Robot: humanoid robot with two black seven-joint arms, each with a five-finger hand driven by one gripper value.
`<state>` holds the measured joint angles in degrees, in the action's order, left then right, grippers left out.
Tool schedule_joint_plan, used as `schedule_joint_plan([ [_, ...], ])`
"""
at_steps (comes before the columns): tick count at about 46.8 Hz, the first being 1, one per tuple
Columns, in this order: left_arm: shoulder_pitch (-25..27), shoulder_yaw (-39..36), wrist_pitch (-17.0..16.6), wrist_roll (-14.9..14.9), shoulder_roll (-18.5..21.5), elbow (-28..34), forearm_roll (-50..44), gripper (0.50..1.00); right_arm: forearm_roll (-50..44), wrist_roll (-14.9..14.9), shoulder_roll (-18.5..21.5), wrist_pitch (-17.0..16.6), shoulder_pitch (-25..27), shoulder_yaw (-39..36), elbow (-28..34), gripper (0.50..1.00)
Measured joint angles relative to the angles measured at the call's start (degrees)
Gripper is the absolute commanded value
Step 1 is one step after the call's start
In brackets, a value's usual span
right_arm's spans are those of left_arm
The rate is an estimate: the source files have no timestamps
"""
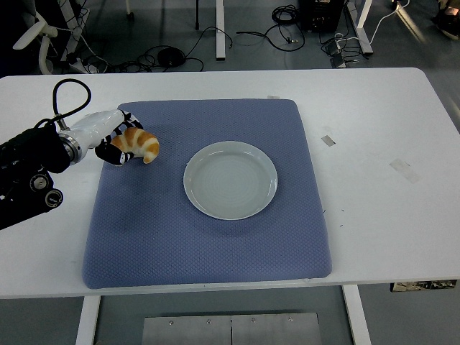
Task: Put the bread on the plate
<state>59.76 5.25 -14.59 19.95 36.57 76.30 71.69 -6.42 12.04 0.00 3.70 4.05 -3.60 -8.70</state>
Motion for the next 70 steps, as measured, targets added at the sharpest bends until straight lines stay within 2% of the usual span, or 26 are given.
schedule_joint_plan([
  [2, 0.30, 0.06, 0.29, 0.00, 0.13, 0.06, -0.19, 0.502, 0.00, 0.00, 0.00, 0.00, -0.01, 0.00, 0.00, 1.000],
  [14, 3.78, -0.48, 0.59, 0.06, 0.31, 0.87, -0.09, 0.611, 0.00, 0.01, 0.00, -0.01, 0.00, 0.00, 0.00, 1.000],
  [17, 4.39, -0.57, 1.06, 0.09, 0.05, 1.59, 0.48, 0.624, 0.00, 0.01, 0.00, -0.02, 0.00, 0.00, 0.00, 1.000],
  [28, 7.07, -1.11, 2.77, 0.37, -2.15, 6.20, 5.47, 0.622, 0.00, 0.01, 0.00, -0.01, -0.01, 0.00, 0.00, 1.000],
  [45, 8.57, -3.70, 4.05, 0.34, -8.31, 6.86, 12.94, 0.590, 0.00, 0.01, 0.00, -0.01, -0.01, 0.00, 0.00, 1.000],
  [53, 9.72, -5.12, 4.13, 0.18, -11.40, 6.79, 13.48, 0.584, 0.00, 0.01, 0.00, -0.01, 0.00, 0.00, 0.00, 1.000],
  [70, 9.16, -7.15, 4.04, 0.04, -13.84, 6.41, 14.13, 0.577, 0.00, 0.01, 0.00, 0.00, -0.01, 0.00, 0.00, 1.000],
])
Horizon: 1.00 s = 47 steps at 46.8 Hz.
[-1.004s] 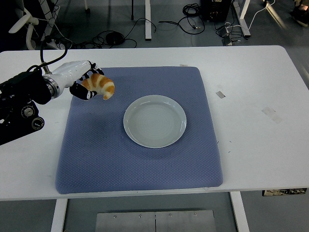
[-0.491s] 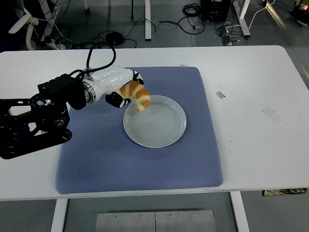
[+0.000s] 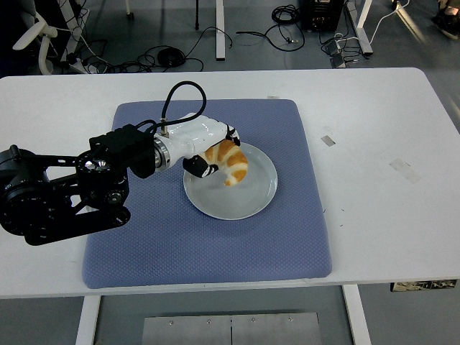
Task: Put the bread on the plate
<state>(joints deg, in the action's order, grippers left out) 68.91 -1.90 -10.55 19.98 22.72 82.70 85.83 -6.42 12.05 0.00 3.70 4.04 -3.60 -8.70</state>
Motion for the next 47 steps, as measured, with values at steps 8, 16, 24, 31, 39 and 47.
schedule_joint_plan([
  [8, -1.02, -0.29, -0.06, -0.04, -0.48, -0.17, 0.66, 0.577, 0.00, 0.00, 0.00, 0.00, 0.00, 0.00, 0.00, 1.000],
  [16, -1.47, -0.35, -0.06, -0.04, -0.83, -0.38, 0.72, 0.578, 0.00, 0.00, 0.00, 0.00, 0.00, 0.00, 0.00, 1.000],
  [24, -1.77, -0.37, -0.07, -0.03, -0.84, -0.45, 0.74, 0.766, 0.00, 0.00, 0.00, 0.00, 0.00, 0.00, 0.00, 1.000],
  [31, -2.10, -0.30, -0.01, -0.56, -0.88, -0.45, 0.60, 0.825, 0.00, 0.01, 0.00, 0.00, 0.00, 0.00, 0.00, 1.000],
  [39, -2.11, -0.06, 0.00, -0.96, -0.76, -0.52, -0.03, 0.945, 0.00, 0.00, 0.00, 0.00, 0.00, 0.00, 0.00, 1.000],
  [47, -1.89, 0.75, -0.16, -1.00, -0.62, -0.53, -0.86, 0.975, 0.00, 0.01, 0.00, -0.02, 0.00, 0.00, 0.00, 1.000],
])
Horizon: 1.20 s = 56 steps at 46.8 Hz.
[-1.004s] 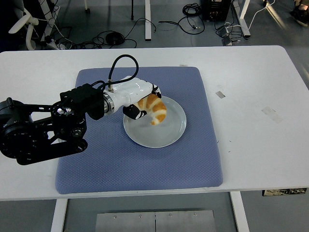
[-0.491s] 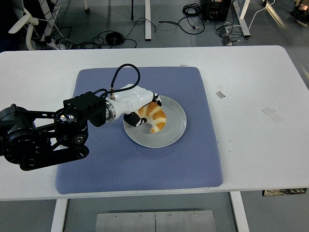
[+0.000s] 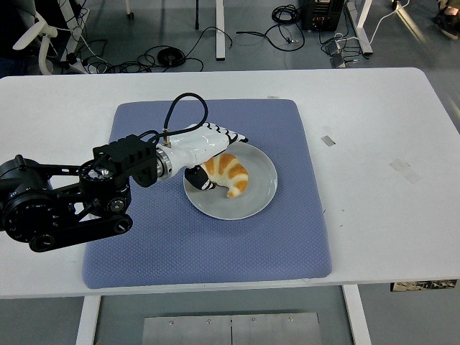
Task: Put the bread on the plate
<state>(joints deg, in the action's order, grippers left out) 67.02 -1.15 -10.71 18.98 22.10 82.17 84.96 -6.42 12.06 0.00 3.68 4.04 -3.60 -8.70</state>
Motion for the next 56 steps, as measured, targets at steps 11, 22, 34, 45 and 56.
schedule_joint_plan([
  [11, 0.00, 5.08, -0.51, -1.16, 0.56, 0.09, -8.04, 0.972, 0.00, -0.01, 0.00, 0.00, 0.00, 0.00, 0.00, 1.000],
  [22, -0.16, 14.56, -2.76, -2.87, 2.03, 0.04, -19.15, 0.972, 0.00, 0.01, 0.00, 0.00, -0.03, 0.00, 0.00, 1.000],
  [34, -1.19, 17.57, -9.05, -7.30, 3.60, -0.84, -27.70, 0.966, 0.00, 0.00, 0.00, 0.00, 0.01, 0.00, 0.00, 1.000],
  [45, -3.50, 20.78, -15.17, -14.45, 8.05, -1.32, -38.15, 0.960, 0.00, 0.00, 0.00, 0.00, 0.01, 0.00, 0.00, 1.000],
  [56, -8.41, 28.66, -17.26, -19.80, 13.10, -1.32, -46.13, 0.948, 0.00, -0.01, 0.00, 0.02, -0.01, 0.00, 0.00, 1.000],
])
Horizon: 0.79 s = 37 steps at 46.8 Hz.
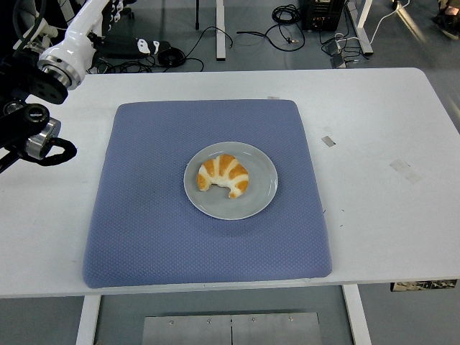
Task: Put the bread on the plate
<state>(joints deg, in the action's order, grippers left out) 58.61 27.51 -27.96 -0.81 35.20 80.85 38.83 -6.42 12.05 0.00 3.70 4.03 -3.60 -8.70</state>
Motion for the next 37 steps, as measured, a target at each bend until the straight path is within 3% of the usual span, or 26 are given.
schedule_joint_plan([
  [9, -6.29, 7.07, -2.06, -1.23, 0.31, -0.07, -0.25, 0.948, 0.00, 0.01, 0.00, 0.00, 0.00, 0.00, 0.00, 1.000],
  [14, -10.53, 11.94, -3.23, -3.37, 0.34, -0.12, -0.26, 0.948, 0.00, 0.02, 0.00, 0.00, 0.01, 0.00, 0.00, 1.000],
  [25, -19.93, 22.42, -3.60, -6.08, 0.13, -0.59, -0.27, 0.948, 0.00, 0.01, 0.00, 0.00, 0.01, 0.00, 0.00, 1.000],
  [37, -23.11, 24.30, -3.50, -6.63, 0.37, -0.80, -0.33, 0.949, 0.00, 0.01, 0.00, -0.02, -0.87, -0.16, -0.42, 1.000],
])
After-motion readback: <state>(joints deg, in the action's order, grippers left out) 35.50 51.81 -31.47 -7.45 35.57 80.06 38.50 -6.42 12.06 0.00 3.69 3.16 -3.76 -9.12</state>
